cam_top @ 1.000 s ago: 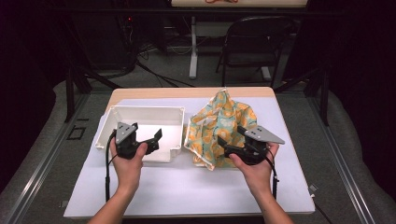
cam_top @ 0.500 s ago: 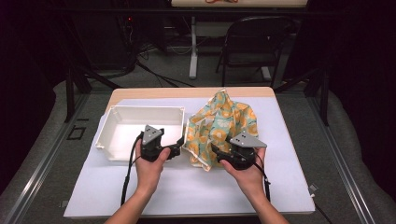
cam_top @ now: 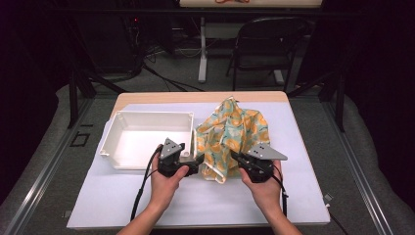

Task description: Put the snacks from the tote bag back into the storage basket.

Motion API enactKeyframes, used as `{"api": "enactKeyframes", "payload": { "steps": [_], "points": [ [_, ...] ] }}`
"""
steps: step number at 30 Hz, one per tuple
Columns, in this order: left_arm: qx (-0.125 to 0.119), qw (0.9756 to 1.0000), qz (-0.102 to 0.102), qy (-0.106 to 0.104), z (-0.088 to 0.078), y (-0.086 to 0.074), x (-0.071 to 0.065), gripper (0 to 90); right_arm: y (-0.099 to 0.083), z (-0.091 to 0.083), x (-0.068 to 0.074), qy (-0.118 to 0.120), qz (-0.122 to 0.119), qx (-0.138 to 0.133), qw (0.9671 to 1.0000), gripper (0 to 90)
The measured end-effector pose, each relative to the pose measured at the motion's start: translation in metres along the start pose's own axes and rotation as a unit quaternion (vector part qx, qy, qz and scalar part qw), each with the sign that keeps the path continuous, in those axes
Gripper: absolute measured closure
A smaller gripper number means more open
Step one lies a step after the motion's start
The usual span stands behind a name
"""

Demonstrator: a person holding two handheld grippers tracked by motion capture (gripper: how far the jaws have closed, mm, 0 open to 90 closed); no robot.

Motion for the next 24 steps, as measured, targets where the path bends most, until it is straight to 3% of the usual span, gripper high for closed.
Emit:
{"api": "enactKeyframes", "payload": {
  "steps": [12, 20, 24],
  "points": [
    [0.004, 0.9997, 0.014, -0.019, 0.002, -0.001, -0.013, 15.6, -0.004, -0.013, -0.023, -0.017, 0.027, 0.004, 0.9995, 84.1],
    [0.008, 0.9991, 0.005, -0.041, 0.004, -0.002, -0.016, 29.5, -0.011, -0.011, -0.042, -0.041, 0.074, 0.026, 0.9961, 81.9],
    [0.009, 0.9989, 0.009, -0.046, 0.006, -0.003, -0.019, 30.0, -0.015, -0.01, -0.048, -0.059, 0.077, 0.041, 0.9945, 81.8]
  ]
}}
Point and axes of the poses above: each handheld gripper's, and its own axes: z roughly forward along the jaws, y roughly out of its top, x roughly to its left, the point moved 6 cm from there along z, roughly forward along the jaws, and after that the axes turned 8 degrees about z, right-handed, at the moved point
